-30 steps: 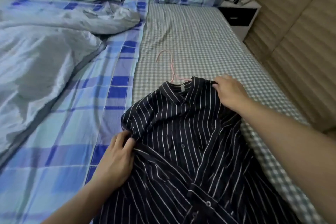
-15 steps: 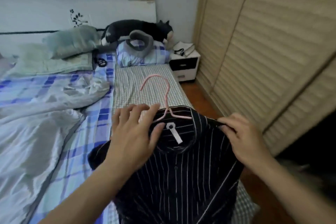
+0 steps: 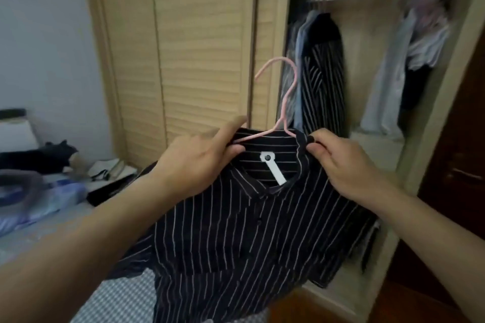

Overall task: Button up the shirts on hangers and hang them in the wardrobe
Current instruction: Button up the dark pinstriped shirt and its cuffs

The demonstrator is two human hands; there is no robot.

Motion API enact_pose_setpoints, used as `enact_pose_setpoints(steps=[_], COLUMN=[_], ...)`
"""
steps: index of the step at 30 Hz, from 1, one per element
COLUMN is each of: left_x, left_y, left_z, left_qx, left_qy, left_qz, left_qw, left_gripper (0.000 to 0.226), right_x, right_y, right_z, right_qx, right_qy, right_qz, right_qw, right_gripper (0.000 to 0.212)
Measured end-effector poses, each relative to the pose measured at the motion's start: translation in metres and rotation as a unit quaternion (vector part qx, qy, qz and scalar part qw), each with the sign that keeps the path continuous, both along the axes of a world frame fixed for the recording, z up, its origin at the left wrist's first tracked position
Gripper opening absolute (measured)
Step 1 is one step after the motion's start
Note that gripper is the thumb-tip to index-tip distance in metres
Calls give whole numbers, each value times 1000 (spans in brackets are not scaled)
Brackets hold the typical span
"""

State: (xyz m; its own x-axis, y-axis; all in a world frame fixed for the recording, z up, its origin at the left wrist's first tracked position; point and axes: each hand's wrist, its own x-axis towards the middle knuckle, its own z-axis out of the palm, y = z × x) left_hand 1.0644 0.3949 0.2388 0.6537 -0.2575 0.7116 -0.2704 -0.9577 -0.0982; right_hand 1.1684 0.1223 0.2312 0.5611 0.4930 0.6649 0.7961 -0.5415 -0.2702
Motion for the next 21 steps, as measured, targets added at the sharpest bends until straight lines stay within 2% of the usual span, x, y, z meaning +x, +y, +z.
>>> enact_pose_setpoints(steps=[2,4,7,9,10,14,19,21], left_x=[23,55,112,150,170,247,335,367], left_y=[-17,-35,-62,-85,-98,-146,-207,-228], left_z=[24,44,60,60,61,72,99,115], left_qx=[-26,-25,-56,-80,-95,-161,-204,-218], left_qy=[17,-2,2,15,21,15,11,2], left_qz=[-17,-13,-6,-2,2,2,-81,-104], left_qw=[999,1000,998,997,995,987,976,970], left_gripper=[60,64,56,45,41,55,58,52], right_x=[5,17,40,54,61,92,132,144], right_y=[-29,-58,-116,-157,-174,-221,-273,-290], right_z=[24,43,61,64,64,60,89,101], right_qx=[10,-26,-63,-25,1,94,135,159], right_qy=[20,74,240,336,355,380,330,337], right_qz=[-1,-17,-29,6,19,4,-22,-9], right_qw=[1000,997,968,941,934,920,934,928], right_gripper=[24,20,27,25,25,23,26,27])
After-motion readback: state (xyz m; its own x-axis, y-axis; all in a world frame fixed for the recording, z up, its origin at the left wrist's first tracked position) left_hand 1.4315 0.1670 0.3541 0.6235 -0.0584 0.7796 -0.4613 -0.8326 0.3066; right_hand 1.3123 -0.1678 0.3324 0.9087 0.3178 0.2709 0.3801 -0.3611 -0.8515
